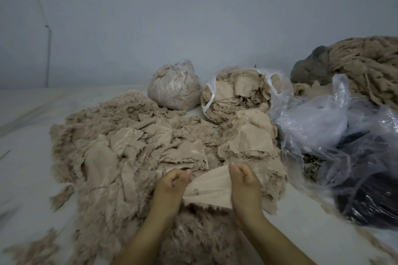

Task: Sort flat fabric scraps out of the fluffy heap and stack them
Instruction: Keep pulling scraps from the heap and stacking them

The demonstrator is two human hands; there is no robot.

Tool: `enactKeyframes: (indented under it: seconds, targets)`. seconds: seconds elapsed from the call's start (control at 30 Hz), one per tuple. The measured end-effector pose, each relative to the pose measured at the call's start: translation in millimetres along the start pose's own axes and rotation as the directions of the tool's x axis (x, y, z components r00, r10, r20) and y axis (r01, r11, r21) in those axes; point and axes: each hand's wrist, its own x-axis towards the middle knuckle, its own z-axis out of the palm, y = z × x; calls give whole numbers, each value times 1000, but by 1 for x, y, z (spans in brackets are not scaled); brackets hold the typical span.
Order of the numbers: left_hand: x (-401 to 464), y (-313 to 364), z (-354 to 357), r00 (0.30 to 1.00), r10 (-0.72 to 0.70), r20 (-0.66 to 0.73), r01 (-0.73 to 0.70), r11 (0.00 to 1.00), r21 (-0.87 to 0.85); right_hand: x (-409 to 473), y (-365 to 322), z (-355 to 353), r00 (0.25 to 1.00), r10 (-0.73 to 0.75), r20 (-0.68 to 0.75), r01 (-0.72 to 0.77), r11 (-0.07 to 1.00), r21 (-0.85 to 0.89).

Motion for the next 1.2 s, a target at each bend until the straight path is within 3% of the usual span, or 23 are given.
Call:
enactKeyframes:
  seconds: [0.17,0.3,0.33,0.4,0.43,0.5,0.53,0.63,0.77,0.87,0.93,1.03,1.13,1.2]
  targets:
    - [4,-2,-8,996,-26,-82,19,996,-90,34,-13,-10,989,-145,-21,143,985,-97]
    - [7,-7,-18,998,-55,8,53,980,192,92,-46,-25,975,-216,-61,192,943,-272]
    - [7,-10,-21,998,-48,42,35,963,269,106,-53,-31,973,-220,-67,177,903,-391]
    - [7,-15,-25,996,-17,90,-25,895,444,119,-60,-38,970,-232,-69,123,716,-687]
    - [6,-18,-28,995,3,100,-53,857,512,116,-57,-38,963,-266,-39,149,649,-746]
    - [7,-21,-31,995,49,81,-87,816,572,91,-43,-25,951,-280,132,293,672,-680]
    - [7,-20,-31,994,81,67,-105,799,592,71,-33,-14,950,-189,248,305,729,-613]
    - [10,-16,-25,979,196,64,-191,742,642,23,5,21,889,113,444,166,824,-541]
    - [13,-13,-23,954,242,177,-297,679,671,3,23,43,923,79,377,75,924,-376]
    - [24,-12,-31,933,195,304,-354,657,665,-6,12,39,919,-68,387,159,965,-207]
    - [34,-12,-39,945,145,294,-305,722,621,-9,4,29,913,-118,390,164,983,-86]
    - [46,-19,-41,962,72,263,-239,687,687,-5,-2,13,915,-87,394,89,996,13]
    - [43,-12,-25,954,291,79,-270,712,648,0,3,4,942,20,334,-42,997,58]
    - [37,-1,-10,899,410,155,-419,699,580,0,5,1,951,3,309,-7,1000,11]
